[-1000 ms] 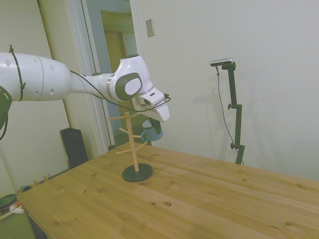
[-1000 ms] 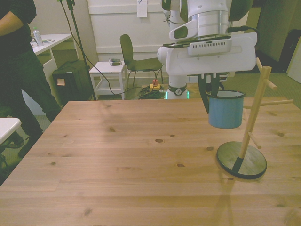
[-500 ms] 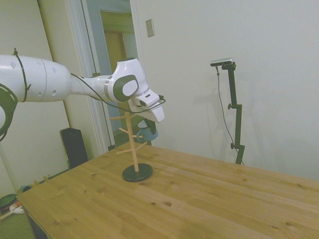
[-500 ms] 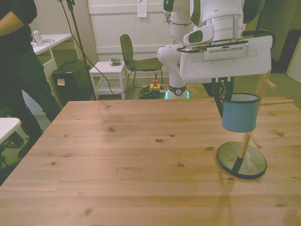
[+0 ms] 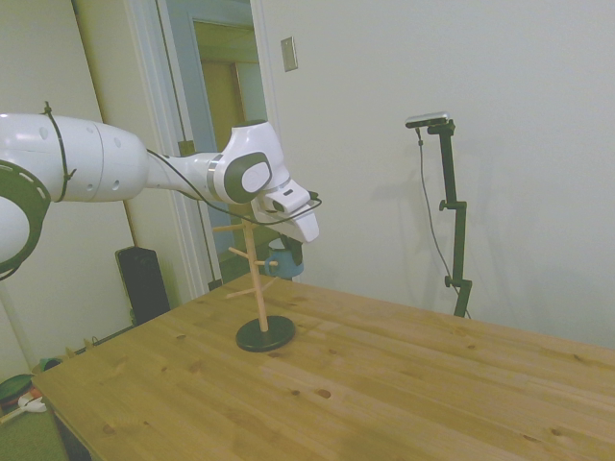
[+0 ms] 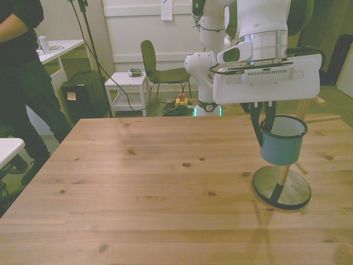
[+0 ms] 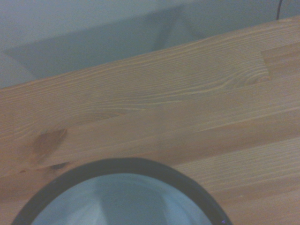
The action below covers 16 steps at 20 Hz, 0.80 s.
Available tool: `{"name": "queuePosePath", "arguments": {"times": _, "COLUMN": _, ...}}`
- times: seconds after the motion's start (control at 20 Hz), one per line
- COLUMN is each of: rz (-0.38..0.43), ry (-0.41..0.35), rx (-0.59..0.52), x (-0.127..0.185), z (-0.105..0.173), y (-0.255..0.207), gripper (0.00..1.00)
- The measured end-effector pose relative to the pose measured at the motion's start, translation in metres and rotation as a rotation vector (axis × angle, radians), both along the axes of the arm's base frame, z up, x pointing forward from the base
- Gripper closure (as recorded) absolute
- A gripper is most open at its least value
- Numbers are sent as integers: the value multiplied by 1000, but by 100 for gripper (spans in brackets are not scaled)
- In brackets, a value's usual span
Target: Hang the mug
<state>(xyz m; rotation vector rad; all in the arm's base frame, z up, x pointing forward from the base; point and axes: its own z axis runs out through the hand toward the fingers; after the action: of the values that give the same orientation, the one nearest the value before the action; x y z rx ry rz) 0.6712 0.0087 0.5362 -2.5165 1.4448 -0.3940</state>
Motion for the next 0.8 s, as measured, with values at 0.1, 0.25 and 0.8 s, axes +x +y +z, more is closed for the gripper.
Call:
{"name": "queuePosePath", "arguments": {"times": 0.1, "rz": 4, "ry": -1, "rx": 0, "x": 1, "z": 0, "y": 2, "gripper": 100}}
{"name": "queuePosePath", "arguments": {"times": 0.25, "rz": 16, "ry": -1, "rx": 0, "x": 2, "z": 0, "y": 10, "gripper": 100}}
{"name": "queuePosePath", "arguments": {"times": 0.8, "rz": 13, "ry": 4, "rx": 2, "x": 0, "z": 4, "y": 12, "gripper": 0}}
